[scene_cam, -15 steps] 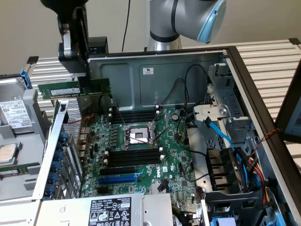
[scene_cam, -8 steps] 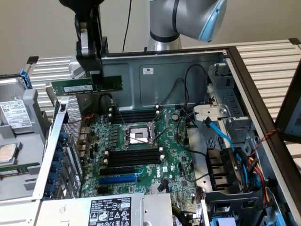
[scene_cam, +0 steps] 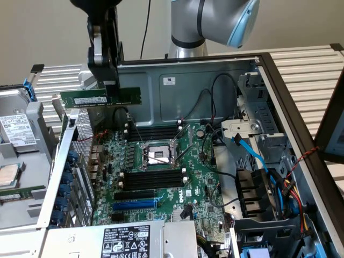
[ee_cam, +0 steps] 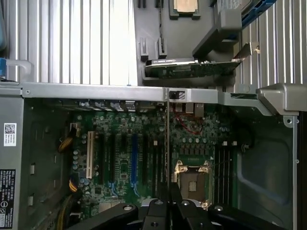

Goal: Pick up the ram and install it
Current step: 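Pick up the ram and move it above insertion slot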

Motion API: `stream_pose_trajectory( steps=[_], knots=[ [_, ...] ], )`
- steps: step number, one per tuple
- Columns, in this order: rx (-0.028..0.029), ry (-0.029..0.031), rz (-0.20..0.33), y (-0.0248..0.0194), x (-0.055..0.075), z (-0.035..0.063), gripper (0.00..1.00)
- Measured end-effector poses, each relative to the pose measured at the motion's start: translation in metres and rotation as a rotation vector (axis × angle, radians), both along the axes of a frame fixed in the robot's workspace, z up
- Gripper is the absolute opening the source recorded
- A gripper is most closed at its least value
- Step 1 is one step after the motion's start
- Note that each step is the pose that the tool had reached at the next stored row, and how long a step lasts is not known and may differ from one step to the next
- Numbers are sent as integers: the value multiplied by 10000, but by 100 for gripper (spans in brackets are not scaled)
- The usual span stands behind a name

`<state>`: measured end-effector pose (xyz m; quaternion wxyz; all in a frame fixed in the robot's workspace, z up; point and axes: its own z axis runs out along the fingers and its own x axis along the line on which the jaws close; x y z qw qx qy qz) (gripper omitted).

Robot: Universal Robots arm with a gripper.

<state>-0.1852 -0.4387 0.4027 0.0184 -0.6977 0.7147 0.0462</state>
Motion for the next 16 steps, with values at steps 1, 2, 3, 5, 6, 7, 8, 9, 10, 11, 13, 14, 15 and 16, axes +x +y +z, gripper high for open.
stream_pose_trajectory(
  steps=[1,2,3,5,6,7,8,9,10,11,13,14,15,16],
  knots=[
    [1,50,0,0,32,-2,13],
    [1,106,0,0,69,-4,13],
    [1,155,0,0,107,-6,13],
    [1,246,0,0,188,-7,13],
    [2,282,0,0,229,-8,13],
    [1,325,0,0,269,-9,13],
    [2,372,0,0,310,-10,13],
    [1,426,0,0,348,-11,13],
    [2,488,0,0,386,-14,13],
    [2,601,0,0,453,-19,13],
    [-20,679,0,-1,530,-27,13],
    [-48,691,-2,-1,575,-31,13],
    [-84,691,-3,-1,620,-37,13],
    [-120,691,-4,-1,665,-44,13]
  ],
)
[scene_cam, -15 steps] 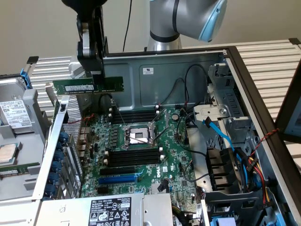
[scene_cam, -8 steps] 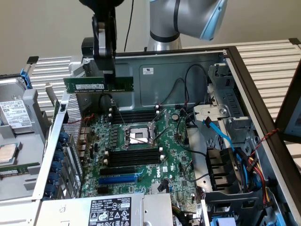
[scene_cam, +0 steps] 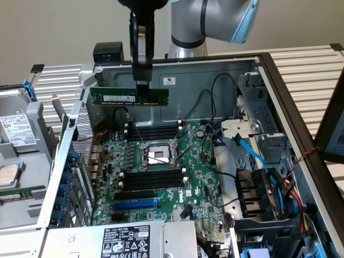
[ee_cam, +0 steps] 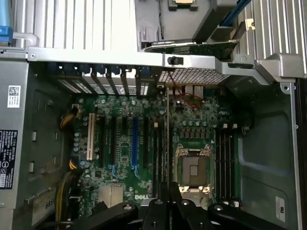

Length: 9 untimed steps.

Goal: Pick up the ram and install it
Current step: 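Pick up the ram and move it above insertion slot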

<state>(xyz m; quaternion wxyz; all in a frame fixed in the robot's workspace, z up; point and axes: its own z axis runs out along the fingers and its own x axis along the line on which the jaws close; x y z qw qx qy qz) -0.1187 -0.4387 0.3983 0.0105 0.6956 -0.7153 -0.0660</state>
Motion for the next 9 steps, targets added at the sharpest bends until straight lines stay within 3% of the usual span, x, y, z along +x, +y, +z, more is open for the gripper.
stream_pose_trajectory(
  steps=[4,7,9],
  knots=[
    [-92,1,0,32,180,-44,13],
    [-92,0,-1,144,244,-98,13],
    [-91,1,0,176,249,-109,13]
  ],
)
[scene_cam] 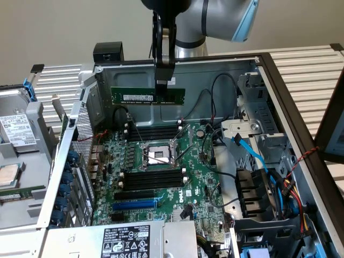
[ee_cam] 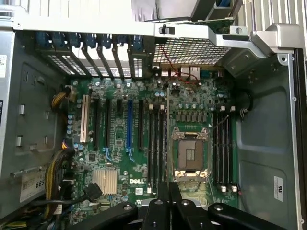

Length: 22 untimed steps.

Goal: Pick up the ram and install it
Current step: 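Pick up the ram and move it above insertion slot, then insert the ram into the slot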

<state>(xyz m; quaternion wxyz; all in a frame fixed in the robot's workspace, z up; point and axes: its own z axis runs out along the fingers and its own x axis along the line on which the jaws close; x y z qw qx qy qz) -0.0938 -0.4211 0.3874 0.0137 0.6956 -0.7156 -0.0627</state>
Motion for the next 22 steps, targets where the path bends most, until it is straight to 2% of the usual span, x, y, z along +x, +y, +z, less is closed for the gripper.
stream_pose_trajectory(
  steps=[22],
  knots=[
    [-2,0,0,0,-1,-1,13]
  ],
)
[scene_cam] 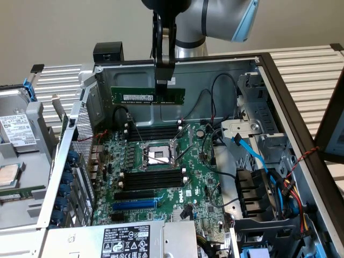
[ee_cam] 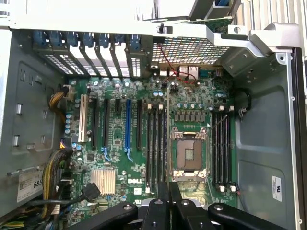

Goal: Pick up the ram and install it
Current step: 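Insert the ram into the slot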

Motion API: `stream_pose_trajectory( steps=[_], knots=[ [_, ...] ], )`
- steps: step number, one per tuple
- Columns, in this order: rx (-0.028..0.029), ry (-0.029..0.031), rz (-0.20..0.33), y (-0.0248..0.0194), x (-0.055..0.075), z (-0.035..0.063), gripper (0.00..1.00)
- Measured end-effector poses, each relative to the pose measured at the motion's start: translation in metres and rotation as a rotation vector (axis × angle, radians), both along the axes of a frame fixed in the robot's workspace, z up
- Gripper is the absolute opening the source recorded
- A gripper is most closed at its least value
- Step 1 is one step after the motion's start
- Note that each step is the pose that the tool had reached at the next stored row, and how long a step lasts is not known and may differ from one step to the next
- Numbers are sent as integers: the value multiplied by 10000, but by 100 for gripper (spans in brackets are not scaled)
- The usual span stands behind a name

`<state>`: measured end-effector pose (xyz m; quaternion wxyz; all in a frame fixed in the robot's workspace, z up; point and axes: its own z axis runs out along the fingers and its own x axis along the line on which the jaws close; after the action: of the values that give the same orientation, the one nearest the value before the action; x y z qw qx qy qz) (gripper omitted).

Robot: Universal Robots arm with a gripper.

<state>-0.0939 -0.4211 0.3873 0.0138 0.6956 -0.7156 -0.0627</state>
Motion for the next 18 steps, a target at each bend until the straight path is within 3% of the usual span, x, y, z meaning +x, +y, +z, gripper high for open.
stream_pose_trajectory(
  steps=[8,18],
  knots=[
    [-16,-188,0,4,0,-92,13],
    [-16,-208,-31,8,-11,-275,13]
  ],
)
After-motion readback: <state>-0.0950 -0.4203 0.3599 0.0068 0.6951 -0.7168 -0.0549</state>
